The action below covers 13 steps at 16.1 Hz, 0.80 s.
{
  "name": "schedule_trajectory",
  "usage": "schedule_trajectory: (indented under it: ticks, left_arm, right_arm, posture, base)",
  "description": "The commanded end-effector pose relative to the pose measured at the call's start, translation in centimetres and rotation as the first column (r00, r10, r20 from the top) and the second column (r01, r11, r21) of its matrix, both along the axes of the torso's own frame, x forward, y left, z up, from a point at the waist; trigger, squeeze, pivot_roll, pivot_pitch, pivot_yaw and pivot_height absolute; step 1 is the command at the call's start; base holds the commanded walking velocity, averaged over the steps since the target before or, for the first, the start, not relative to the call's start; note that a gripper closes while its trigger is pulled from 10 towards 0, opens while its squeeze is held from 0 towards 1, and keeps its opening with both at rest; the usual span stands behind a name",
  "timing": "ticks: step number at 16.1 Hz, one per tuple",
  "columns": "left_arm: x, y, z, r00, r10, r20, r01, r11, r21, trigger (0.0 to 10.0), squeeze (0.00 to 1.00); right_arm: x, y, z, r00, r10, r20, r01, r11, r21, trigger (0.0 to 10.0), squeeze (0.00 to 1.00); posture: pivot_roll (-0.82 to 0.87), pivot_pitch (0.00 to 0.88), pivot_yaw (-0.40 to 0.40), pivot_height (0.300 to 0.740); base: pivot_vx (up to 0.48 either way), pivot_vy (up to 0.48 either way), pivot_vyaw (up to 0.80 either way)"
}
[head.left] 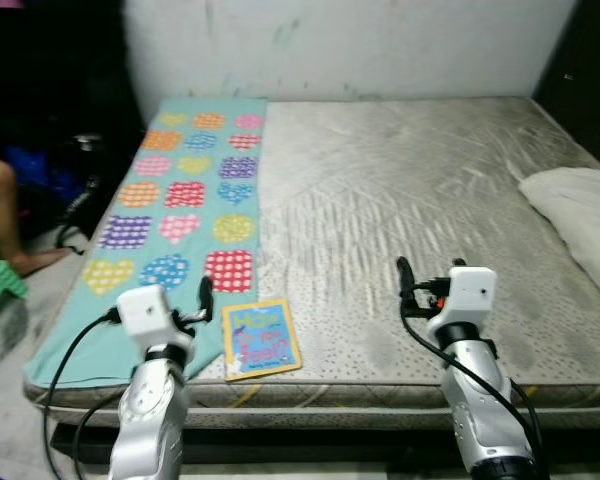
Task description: Clean up the room
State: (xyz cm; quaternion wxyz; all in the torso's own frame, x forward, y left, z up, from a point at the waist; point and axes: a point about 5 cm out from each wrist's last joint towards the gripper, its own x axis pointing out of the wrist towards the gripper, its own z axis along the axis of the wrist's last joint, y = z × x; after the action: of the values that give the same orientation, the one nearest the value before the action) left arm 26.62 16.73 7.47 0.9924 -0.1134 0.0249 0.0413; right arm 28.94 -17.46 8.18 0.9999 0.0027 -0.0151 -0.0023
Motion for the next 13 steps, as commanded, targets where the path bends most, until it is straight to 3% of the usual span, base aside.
schedule_trajectory:
  ticks: [1, 3, 6, 13]
  left_arm:
    - [-0.10, 0.31, -0.16, 1.000, 0.009, -0.022, -0.009, 1.000, 0.001, 10.0, 0.00]
    - [-0.11, 0.30, -0.18, 1.000, -0.009, -0.024, 0.009, 1.000, -0.001, 10.0, 0.00]
    - [-0.09, 0.20, -0.25, 0.999, -0.022, -0.027, 0.022, 1.000, -0.014, 10.0, 0.00]
    - [-0.14, 0.13, -0.11, 0.999, -0.032, -0.027, 0.032, 0.999, -0.019, 10.0, 0.00]
  right_arm:
    - [-0.02, 0.24, 0.34, 1.000, 0.009, 0.008, -0.009, 1.000, 0.006, 10.0, 0.00]
    - [-0.17, 0.33, 0.25, 1.000, 0.001, 0.002, -0.001, 1.000, 0.025, 10.0, 0.00]
    - [-0.24, 0.29, -0.01, 1.000, -0.004, -0.017, 0.005, 1.000, 0.027, 10.0, 0.00]
    - [-0.22, 0.56, 0.35, 1.000, 0.025, -0.007, -0.024, 0.999, 0.020, 10.0, 0.00]
  posture:
    - [-0.07, 0.000, 0.040, 0.740]
    - [-0.07, 0.000, 0.048, 0.740]
    - [-0.07, 0.000, 0.042, 0.740]
    - [-0.07, 0.000, 0.038, 0.740]
  base:
    - [0.000, 0.000, 0.00]
    - [0.000, 0.000, 0.00]
    - [0.000, 0.000, -0.78]
    - [0.000, 0.000, 0.00]
